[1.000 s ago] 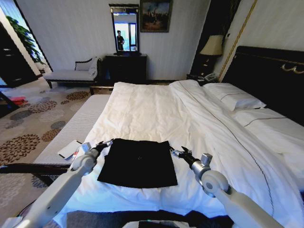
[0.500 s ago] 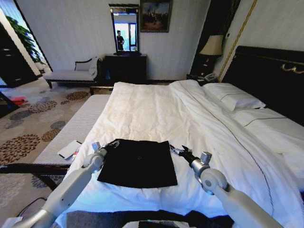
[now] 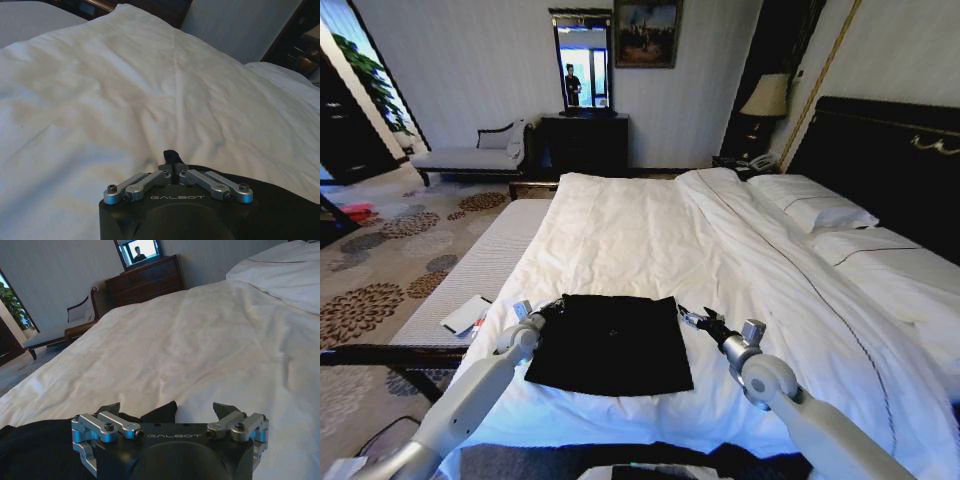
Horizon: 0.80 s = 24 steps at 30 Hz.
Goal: Fold the clothes on the bed.
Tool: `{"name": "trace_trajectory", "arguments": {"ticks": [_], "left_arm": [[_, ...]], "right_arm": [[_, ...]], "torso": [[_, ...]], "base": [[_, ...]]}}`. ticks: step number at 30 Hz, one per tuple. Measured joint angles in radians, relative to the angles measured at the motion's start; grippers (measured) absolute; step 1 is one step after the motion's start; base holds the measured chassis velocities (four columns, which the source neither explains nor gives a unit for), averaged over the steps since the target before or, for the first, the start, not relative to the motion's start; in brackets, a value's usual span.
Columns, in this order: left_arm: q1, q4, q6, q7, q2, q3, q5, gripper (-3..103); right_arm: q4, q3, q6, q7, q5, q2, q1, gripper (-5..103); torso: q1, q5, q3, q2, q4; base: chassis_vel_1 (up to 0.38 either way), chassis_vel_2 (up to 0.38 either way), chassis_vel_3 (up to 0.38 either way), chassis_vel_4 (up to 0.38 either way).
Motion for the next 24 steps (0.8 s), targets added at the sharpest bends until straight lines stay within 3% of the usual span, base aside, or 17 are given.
{"name": "trace_trajectory", "arguments": {"ticks": [14,24], "left_arm": [[0.053,-0.051,-0.008,-0.027,-0.009,-0.035,0.011,1],[0.063,-0.071,-0.008,-0.034,0.004,-0.037,0.010,1]], "right_arm": [[-0.244,-0.182,-0.040,-0.034,0.075,0.049,0.300,100],[-0.452,-0.323,-0.041,-0.080,0.004,0.083,0.460,100]], "torso": [[0.000,-0.0001,0.000,0.000,0.0004],[0.000,0.0000,0.000,0.000,0.0002]], "base": [[0.000,0.000,0.000,0.000],[0.000,0.000,0.000,0.000]]}}
